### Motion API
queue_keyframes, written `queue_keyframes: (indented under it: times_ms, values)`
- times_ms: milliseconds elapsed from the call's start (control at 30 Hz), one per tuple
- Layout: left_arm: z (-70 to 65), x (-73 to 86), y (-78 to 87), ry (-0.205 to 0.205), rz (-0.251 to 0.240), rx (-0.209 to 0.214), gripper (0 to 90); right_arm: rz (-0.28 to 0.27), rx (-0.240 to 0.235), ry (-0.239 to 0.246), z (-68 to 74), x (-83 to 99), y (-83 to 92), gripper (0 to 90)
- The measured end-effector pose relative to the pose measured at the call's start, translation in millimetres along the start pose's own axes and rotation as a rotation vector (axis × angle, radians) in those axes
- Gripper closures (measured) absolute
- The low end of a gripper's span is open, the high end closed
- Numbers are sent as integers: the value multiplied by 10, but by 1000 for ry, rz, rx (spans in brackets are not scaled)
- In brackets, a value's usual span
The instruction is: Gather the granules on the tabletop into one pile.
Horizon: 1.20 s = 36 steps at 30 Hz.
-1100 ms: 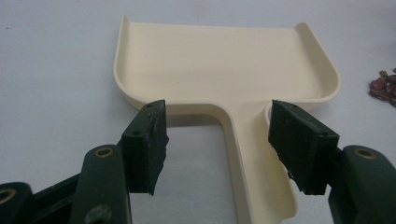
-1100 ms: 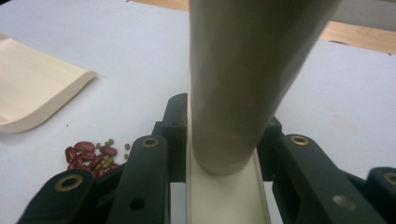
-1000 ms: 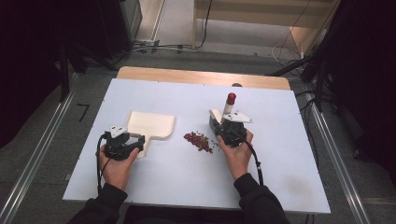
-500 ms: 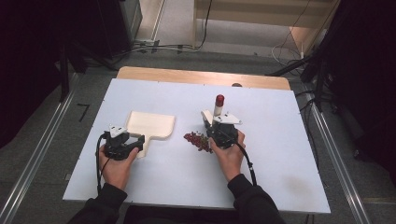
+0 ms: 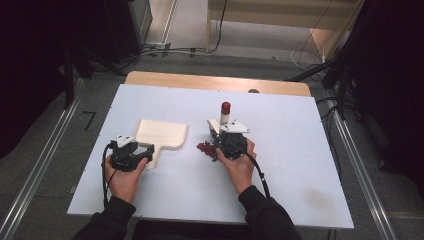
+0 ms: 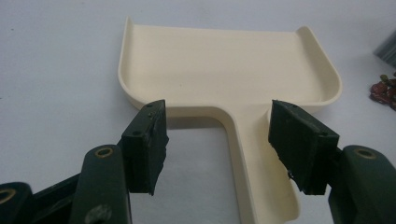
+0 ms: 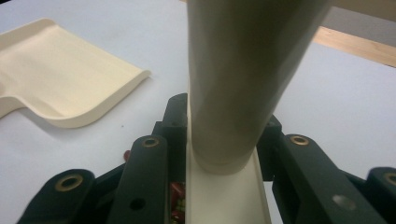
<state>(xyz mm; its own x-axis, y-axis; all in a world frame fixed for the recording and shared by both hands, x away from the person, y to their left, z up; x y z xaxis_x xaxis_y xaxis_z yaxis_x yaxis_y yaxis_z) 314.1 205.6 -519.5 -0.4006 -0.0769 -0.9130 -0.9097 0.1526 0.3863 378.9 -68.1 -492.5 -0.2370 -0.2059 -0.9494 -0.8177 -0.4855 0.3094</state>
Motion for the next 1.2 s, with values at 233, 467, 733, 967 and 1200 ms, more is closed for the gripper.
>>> queue_keyframes:
  times_ms: [233, 467, 733, 967, 1200]
  values:
    - [-1, 2, 0, -3, 3, 1, 387, 2, -25, 13, 85, -7, -14, 644]
    - [0, 1, 4, 1, -1, -2, 387, -7, -28, 38, 82, -16, -25, 643]
    - [11, 10, -2, 2, 3, -3, 387, -40, -136, -59, -231, -113, 42, 643]
    - [-3, 20, -8, -4, 7, -3, 386, -25, -334, -122, -321, -104, 138, 643]
    - [-1, 21, -4, -2, 5, -3, 386, 42, -574, -162, -185, -16, 219, 644]
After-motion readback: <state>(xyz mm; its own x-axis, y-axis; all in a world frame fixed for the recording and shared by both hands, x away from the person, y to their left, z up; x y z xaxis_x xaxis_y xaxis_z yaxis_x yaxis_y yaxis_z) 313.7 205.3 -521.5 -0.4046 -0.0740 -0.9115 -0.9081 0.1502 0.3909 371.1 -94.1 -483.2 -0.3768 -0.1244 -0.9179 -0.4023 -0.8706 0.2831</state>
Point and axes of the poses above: each handheld gripper's, and its own axes: y roughly backward along the jaws, x roughly out of its underside, z roughly to its left, the point moved 5 cm from there along -y, roughly forward along the jaws, and after that the axes turned 15 degrees about -z, right-handed, at the moved point
